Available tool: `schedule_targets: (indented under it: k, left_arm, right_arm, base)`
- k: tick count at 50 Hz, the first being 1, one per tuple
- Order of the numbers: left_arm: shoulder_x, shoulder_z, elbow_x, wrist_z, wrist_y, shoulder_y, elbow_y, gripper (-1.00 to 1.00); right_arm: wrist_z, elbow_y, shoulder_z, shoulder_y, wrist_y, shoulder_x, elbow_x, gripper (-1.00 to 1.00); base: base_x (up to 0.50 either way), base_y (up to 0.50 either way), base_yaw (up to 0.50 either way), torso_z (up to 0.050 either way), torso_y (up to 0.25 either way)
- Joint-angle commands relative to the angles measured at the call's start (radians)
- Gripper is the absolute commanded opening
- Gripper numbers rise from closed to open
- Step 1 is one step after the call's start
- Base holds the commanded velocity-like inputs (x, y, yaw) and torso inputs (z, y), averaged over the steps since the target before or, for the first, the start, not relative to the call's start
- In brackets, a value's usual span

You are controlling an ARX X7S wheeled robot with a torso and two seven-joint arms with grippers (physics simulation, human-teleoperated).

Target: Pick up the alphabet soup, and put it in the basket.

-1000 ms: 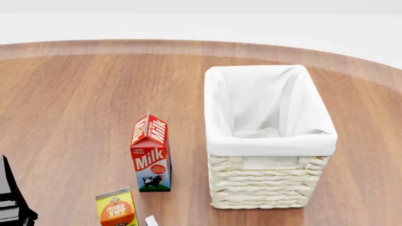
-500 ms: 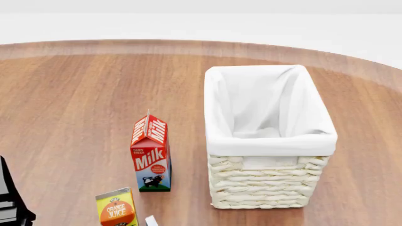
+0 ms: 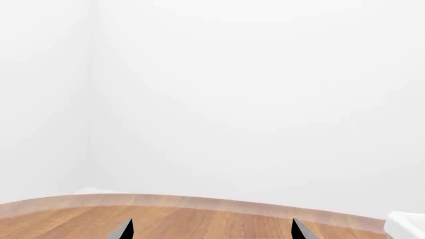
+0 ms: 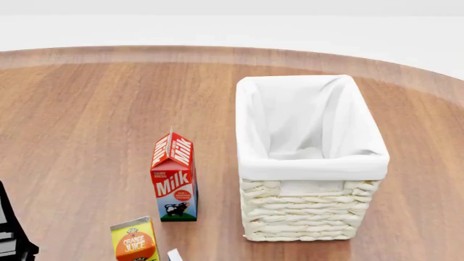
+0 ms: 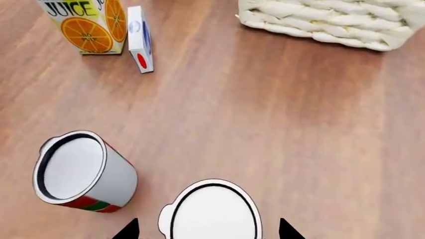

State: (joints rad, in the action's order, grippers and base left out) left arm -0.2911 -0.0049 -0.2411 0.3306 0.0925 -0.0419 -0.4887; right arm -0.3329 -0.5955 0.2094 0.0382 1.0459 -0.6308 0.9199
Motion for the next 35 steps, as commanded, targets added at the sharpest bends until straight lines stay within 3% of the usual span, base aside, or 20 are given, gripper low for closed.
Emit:
schedule_targets:
  k: [1,35]
  left_arm:
    - [-0.004,0.002,-0.004,0.005,0.000,-0.003,-0.006,1.00]
    - [-0.015,0.008,-0.010,0.016,-0.009,-0.010,-0.007,1.00]
  right_arm:
    - [0.022,0.040,0.025,0.005,-0.025,0.003,-0.026,1.00]
    - [0.044,0.091,0.058,-0.005,-0.050,0.008,-0.047,1.00]
  base:
    - [0.00,0.00,0.00,0.000,0.000]
    - [0.00,0.00,0.00,0.000,0.000]
